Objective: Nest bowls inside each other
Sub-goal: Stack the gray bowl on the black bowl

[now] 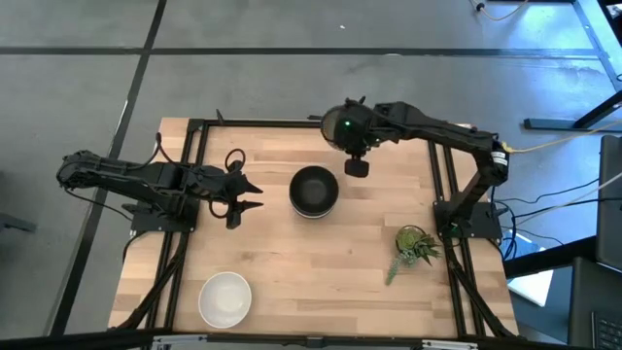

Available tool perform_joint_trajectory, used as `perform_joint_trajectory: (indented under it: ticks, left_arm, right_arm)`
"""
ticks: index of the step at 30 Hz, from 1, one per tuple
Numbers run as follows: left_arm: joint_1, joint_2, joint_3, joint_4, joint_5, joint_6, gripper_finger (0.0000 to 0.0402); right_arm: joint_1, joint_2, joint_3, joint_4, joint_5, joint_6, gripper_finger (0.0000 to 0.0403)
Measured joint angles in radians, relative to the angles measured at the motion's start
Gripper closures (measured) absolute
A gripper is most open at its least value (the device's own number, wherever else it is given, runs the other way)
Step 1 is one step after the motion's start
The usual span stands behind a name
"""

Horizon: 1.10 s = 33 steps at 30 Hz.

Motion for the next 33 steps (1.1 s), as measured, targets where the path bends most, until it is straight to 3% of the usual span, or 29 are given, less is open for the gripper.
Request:
perform_joint_trajectory:
  ticks: [9, 20, 33]
  left_arm:
    - [0.004, 0.0, 0.0, 0.0, -0.005, -0.001, 0.0236]
    - [0.004, 0.0, 0.0, 0.0, -0.003, 0.0, 0.0236]
    - [0.004, 0.0, 0.0, -0.076, 0.061, -0.022, 0.0236]
  right_arm:
    - [0.154, 0.0, 0.128, -0.071, -0.063, 0.064, 0.0401]
    - [0.36, 0.043, 0.133, -0.02, -0.078, 0.204, 0.0401]
    - [0.378, 0.217, 0.133, 0.039, -0.111, 0.253, 0.0401]
